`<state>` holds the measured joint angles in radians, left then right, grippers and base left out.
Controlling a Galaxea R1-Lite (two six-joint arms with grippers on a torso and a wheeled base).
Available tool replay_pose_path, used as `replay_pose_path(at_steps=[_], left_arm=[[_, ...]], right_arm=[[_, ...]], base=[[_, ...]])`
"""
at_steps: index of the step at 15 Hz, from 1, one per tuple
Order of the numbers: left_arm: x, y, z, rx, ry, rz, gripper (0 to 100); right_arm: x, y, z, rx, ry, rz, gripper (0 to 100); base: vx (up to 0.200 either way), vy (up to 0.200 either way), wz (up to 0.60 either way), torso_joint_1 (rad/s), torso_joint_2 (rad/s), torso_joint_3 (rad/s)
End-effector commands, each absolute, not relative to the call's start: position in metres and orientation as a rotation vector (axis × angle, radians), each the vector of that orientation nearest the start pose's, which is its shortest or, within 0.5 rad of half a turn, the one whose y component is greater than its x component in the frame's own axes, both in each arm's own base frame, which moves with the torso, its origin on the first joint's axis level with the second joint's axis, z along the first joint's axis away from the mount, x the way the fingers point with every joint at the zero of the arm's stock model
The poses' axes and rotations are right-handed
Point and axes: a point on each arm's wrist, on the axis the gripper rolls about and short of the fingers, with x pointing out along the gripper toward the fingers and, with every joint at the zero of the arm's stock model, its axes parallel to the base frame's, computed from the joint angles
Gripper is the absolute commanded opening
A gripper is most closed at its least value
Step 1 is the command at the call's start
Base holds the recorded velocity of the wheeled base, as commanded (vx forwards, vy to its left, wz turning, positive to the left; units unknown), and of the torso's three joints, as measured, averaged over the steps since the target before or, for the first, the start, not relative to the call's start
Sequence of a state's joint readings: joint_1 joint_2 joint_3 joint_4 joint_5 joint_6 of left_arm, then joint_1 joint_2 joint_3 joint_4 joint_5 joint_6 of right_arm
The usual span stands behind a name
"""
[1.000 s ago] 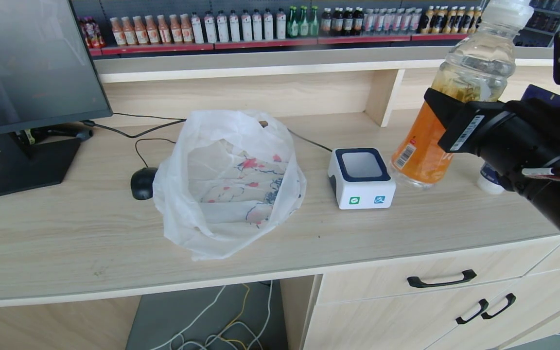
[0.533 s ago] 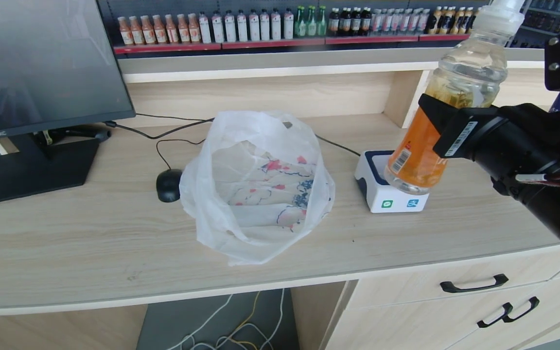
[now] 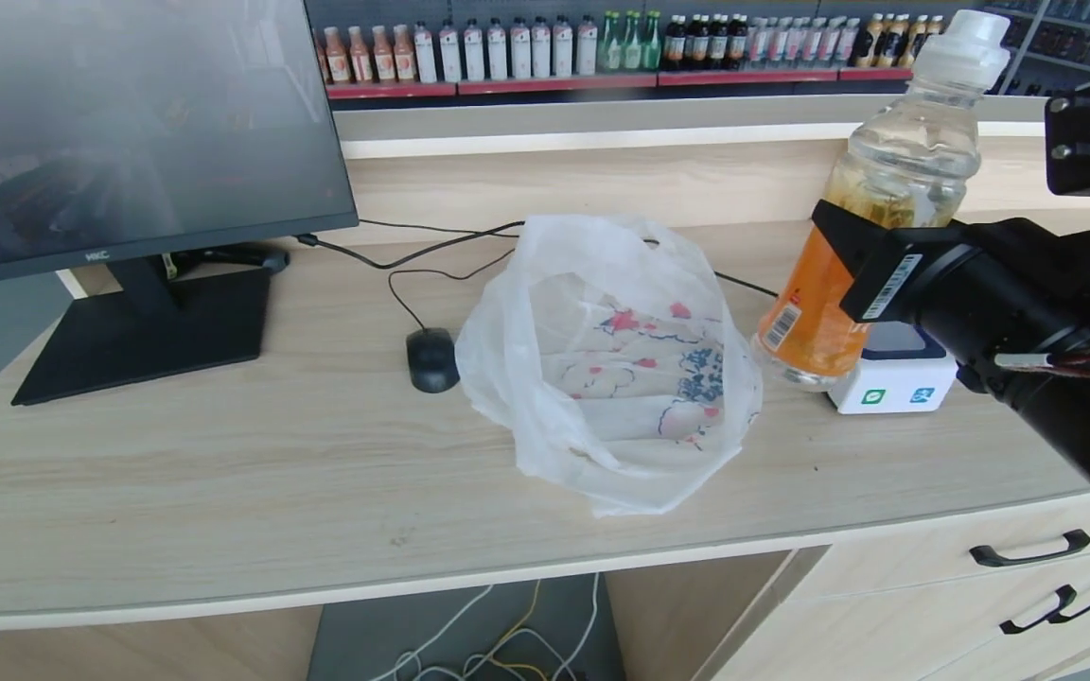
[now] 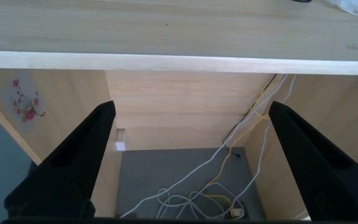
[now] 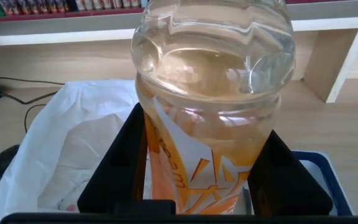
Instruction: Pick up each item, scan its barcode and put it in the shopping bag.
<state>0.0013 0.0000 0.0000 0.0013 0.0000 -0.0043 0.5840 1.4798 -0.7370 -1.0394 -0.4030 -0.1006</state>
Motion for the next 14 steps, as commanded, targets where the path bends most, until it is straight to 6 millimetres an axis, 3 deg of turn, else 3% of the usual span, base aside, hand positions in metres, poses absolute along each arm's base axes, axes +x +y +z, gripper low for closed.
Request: replay_pose_path(at_steps=[1, 7, 14], left_arm=[[-0.023, 0.0, 0.075, -0.005, 0.002, 0.002, 100], [-0.023, 0.0, 0.075, -0.003, 0.002, 0.002, 100], [-0.023, 0.0, 0.075, -0.003, 0.0, 0.002, 100]], right_arm=[[0.212, 0.131, 0.265, 0.032, -0.268, 0.173, 0], [0.215, 0.134, 0.264, -0.026, -0.269, 0.173, 0], [0.257, 0.162, 0.261, -0.03, -0.257, 0.175, 0]], base=[[0.0, 0.0, 0.0, 0.0, 0.0, 0.0], [0.0, 0.0, 0.0, 0.0, 0.0, 0.0], [0.0, 0.0, 0.0, 0.0, 0.0, 0.0]])
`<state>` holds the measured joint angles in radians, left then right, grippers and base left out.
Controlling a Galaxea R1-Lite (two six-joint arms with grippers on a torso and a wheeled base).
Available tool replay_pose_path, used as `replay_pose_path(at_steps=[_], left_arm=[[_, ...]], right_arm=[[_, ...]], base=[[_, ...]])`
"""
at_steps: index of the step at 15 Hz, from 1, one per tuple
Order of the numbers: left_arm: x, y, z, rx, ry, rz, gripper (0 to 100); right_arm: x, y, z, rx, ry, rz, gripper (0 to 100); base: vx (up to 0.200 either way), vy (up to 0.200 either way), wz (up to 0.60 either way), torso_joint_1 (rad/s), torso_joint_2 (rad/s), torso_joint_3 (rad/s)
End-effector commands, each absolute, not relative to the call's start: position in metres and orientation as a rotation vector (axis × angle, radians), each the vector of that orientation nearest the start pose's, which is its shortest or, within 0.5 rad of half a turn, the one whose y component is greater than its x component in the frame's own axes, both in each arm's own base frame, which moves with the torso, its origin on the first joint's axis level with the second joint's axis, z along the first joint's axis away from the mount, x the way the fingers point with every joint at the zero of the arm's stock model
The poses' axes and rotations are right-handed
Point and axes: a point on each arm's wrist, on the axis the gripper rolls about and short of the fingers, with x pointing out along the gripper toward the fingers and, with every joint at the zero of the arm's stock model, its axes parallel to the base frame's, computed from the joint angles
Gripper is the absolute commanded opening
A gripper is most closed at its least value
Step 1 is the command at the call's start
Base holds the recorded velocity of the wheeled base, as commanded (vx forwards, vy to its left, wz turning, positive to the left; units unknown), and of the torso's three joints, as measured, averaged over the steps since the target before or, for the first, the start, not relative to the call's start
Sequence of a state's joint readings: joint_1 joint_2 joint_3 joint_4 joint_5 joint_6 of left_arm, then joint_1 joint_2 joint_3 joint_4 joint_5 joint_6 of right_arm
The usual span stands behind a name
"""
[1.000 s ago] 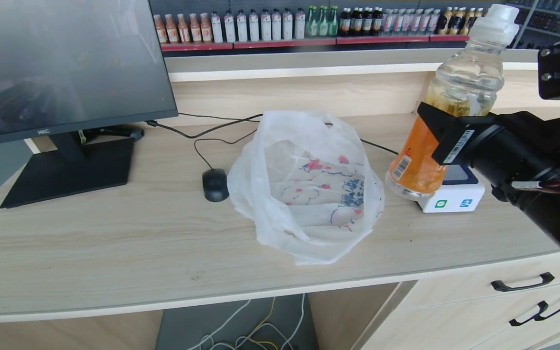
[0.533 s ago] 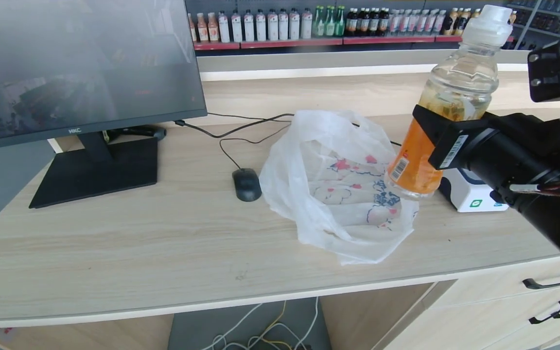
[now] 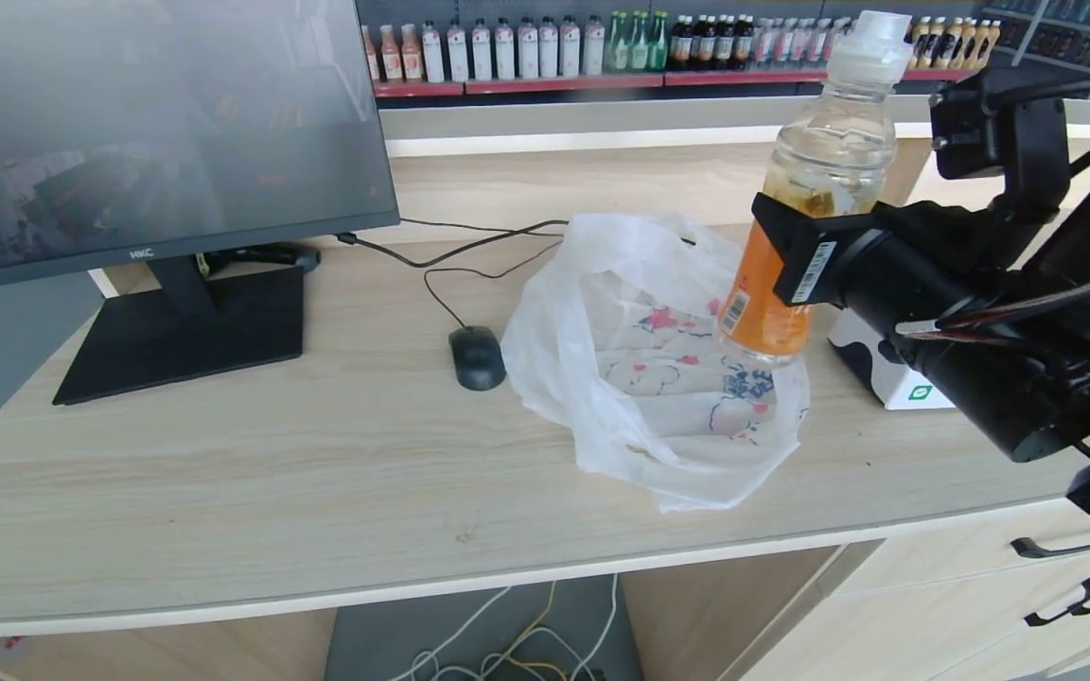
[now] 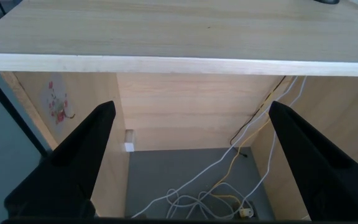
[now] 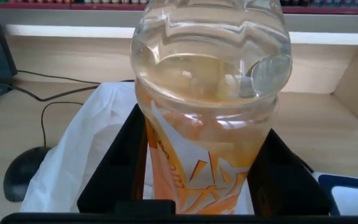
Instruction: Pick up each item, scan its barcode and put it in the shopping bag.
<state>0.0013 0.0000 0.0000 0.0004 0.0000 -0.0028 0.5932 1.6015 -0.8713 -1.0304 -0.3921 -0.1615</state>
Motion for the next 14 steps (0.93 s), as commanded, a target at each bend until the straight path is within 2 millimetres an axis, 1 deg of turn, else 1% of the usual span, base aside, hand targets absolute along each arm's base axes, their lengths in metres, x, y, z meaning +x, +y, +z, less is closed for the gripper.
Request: replay_pose_path(at_steps=[1, 5, 7, 11, 12, 14], left_arm=[[-0.023, 0.0, 0.075, -0.003, 0.0, 0.002, 100], [-0.023, 0.0, 0.075, -0.003, 0.0, 0.002, 100], [-0.023, 0.0, 0.075, -0.003, 0.0, 0.002, 100], [-0.023, 0.0, 0.075, -0.003, 0.0, 0.0, 100], [-0.023, 0.0, 0.075, -0.003, 0.0, 0.002, 100], [-0.023, 0.0, 0.075, -0.003, 0.0, 0.002, 100]], right_arm=[[0.264, 0.167, 0.263, -0.025, -0.266, 0.174, 0], [0.287, 0.182, 0.26, -0.02, -0.27, 0.173, 0], [0.294, 0.186, 0.254, -0.022, -0.259, 0.174, 0], [0.308, 0.189, 0.245, 0.005, -0.24, 0.169, 0], [0.314, 0.19, 0.244, 0.002, -0.242, 0.178, 0], [0.325, 0.192, 0.246, 0.008, -0.262, 0.178, 0]], base=[[0.0, 0.0, 0.0, 0.0, 0.0, 0.0], [0.0, 0.0, 0.0, 0.0, 0.0, 0.0], [0.0, 0.0, 0.0, 0.0, 0.0, 0.0], [0.0, 0.0, 0.0, 0.0, 0.0, 0.0], [0.0, 0.0, 0.0, 0.0, 0.0, 0.0], [0.0, 0.0, 0.0, 0.0, 0.0, 0.0]])
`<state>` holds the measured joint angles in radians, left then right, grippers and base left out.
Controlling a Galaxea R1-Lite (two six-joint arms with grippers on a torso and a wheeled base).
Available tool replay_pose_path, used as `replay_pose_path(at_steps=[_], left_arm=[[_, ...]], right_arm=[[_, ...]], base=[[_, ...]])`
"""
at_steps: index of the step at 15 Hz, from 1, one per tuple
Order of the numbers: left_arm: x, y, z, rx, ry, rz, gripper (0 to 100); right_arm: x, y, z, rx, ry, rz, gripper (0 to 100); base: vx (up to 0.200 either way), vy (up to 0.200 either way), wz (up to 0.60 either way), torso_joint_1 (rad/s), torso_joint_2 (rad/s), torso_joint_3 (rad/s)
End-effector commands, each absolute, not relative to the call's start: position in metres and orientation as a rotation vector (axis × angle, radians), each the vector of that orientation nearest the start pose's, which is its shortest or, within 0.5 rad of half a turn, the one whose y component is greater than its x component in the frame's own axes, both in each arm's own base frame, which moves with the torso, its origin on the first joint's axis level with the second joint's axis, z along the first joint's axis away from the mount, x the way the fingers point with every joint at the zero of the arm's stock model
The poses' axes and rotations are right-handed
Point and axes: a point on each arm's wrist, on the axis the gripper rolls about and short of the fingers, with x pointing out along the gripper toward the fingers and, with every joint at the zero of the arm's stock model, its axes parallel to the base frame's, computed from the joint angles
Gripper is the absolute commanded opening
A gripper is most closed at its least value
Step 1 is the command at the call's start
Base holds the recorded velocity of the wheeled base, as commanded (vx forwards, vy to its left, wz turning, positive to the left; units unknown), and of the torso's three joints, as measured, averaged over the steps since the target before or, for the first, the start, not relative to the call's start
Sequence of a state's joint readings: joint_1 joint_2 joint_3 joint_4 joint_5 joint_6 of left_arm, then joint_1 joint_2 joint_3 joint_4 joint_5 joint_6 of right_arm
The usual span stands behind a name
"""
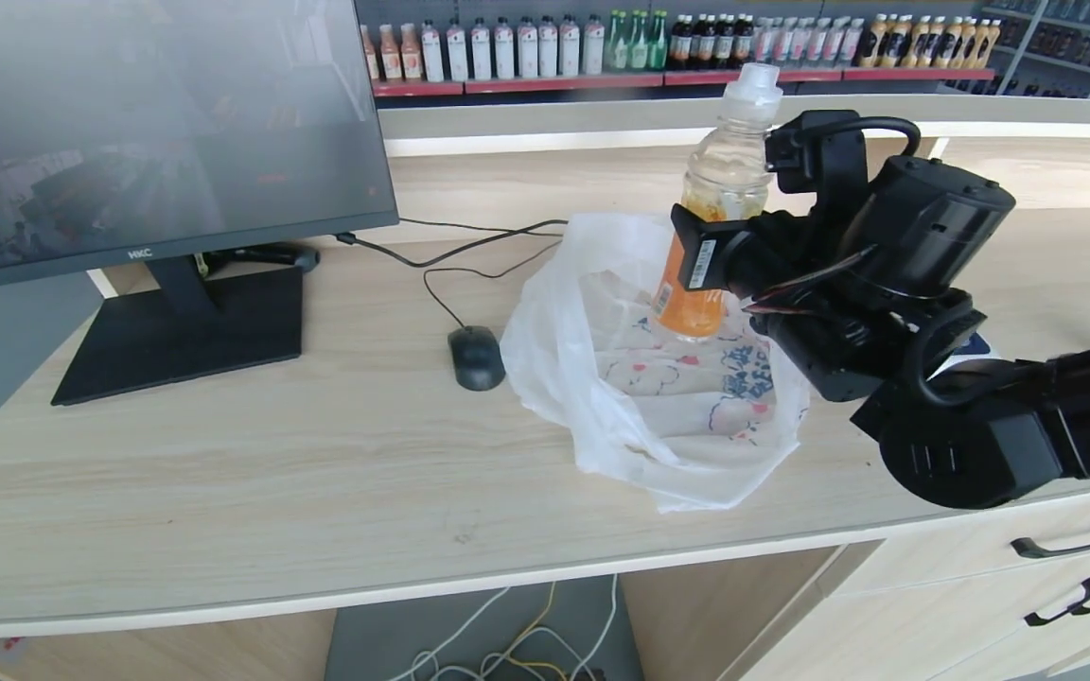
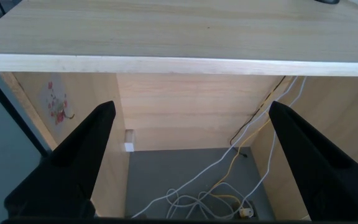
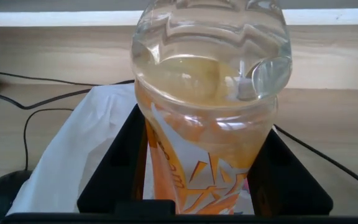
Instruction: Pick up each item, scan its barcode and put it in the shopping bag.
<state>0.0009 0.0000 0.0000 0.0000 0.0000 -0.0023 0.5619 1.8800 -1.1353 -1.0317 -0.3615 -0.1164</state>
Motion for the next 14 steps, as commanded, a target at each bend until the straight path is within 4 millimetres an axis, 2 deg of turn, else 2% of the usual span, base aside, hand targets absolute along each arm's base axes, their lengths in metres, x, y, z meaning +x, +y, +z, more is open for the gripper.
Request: replay_pose_path(at_steps=[1, 7, 14], left_arm=[[-0.023, 0.0, 0.075, -0.003, 0.0, 0.002, 100], [-0.023, 0.0, 0.075, -0.003, 0.0, 0.002, 100], [-0.023, 0.0, 0.075, -0.003, 0.0, 0.002, 100]], right_arm=[[0.327, 0.194, 0.246, 0.01, -0.266, 0.178, 0], [0.349, 0.212, 0.236, 0.014, -0.271, 0.187, 0], [0.347, 0.224, 0.231, 0.013, -0.263, 0.217, 0]], base=[[0.0, 0.0, 0.0, 0.0, 0.0, 0.0], [0.0, 0.0, 0.0, 0.0, 0.0, 0.0], [0.0, 0.0, 0.0, 0.0, 0.0, 0.0]])
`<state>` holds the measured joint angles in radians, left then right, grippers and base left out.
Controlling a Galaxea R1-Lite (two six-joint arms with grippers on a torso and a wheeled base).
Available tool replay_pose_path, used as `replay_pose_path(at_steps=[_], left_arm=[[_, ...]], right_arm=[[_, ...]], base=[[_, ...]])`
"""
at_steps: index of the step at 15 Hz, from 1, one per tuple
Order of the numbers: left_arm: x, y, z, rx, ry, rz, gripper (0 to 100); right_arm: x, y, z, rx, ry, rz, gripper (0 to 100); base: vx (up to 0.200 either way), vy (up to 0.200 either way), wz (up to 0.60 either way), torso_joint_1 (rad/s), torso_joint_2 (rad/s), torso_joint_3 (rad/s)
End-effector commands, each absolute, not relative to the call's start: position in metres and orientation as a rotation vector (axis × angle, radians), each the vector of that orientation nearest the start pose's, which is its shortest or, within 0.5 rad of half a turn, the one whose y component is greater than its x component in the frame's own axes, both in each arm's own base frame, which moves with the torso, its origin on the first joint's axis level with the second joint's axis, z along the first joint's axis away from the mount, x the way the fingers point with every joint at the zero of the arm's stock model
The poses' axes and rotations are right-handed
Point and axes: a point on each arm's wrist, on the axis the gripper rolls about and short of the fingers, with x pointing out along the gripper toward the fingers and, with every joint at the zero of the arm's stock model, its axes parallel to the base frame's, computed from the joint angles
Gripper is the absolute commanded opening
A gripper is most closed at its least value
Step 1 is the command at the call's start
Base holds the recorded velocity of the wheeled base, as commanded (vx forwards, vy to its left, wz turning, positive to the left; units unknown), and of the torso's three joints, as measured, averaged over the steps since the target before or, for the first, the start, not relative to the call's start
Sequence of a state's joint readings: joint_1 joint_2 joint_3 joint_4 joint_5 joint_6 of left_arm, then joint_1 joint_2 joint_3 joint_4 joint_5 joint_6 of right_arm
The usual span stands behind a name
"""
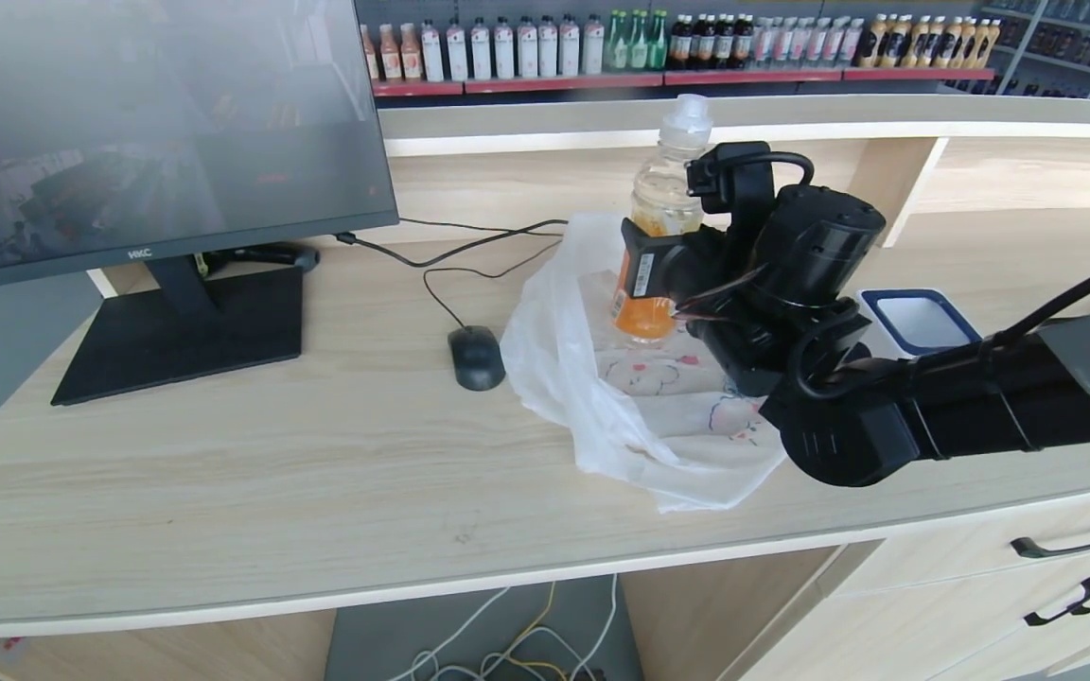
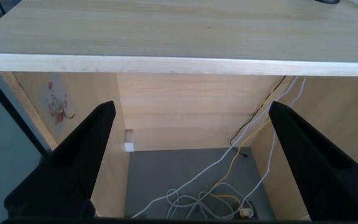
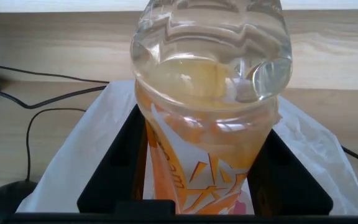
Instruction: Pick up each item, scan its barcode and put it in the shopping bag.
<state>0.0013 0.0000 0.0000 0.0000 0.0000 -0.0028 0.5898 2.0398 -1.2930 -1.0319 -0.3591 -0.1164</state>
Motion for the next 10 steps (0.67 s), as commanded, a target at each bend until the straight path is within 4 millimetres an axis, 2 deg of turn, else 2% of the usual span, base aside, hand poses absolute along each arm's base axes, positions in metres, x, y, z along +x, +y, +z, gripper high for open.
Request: replay_pose_path(at_steps=[1, 5, 10], left_arm=[[-0.023, 0.0, 0.075, -0.003, 0.0, 0.002, 100], [-0.023, 0.0, 0.075, -0.003, 0.0, 0.002, 100], [-0.023, 0.0, 0.075, -0.003, 0.0, 0.002, 100]], right_arm=[[0.346, 0.227, 0.23, 0.014, -0.261, 0.221, 0], [0.344, 0.24, 0.22, 0.029, -0.241, 0.256, 0], [0.344, 0.241, 0.216, 0.025, -0.23, 0.256, 0]], base=[[0.0, 0.0, 0.0, 0.0, 0.0, 0.0], [0.0, 0.0, 0.0, 0.0, 0.0, 0.0], [0.0, 0.0, 0.0, 0.0, 0.0, 0.0]])
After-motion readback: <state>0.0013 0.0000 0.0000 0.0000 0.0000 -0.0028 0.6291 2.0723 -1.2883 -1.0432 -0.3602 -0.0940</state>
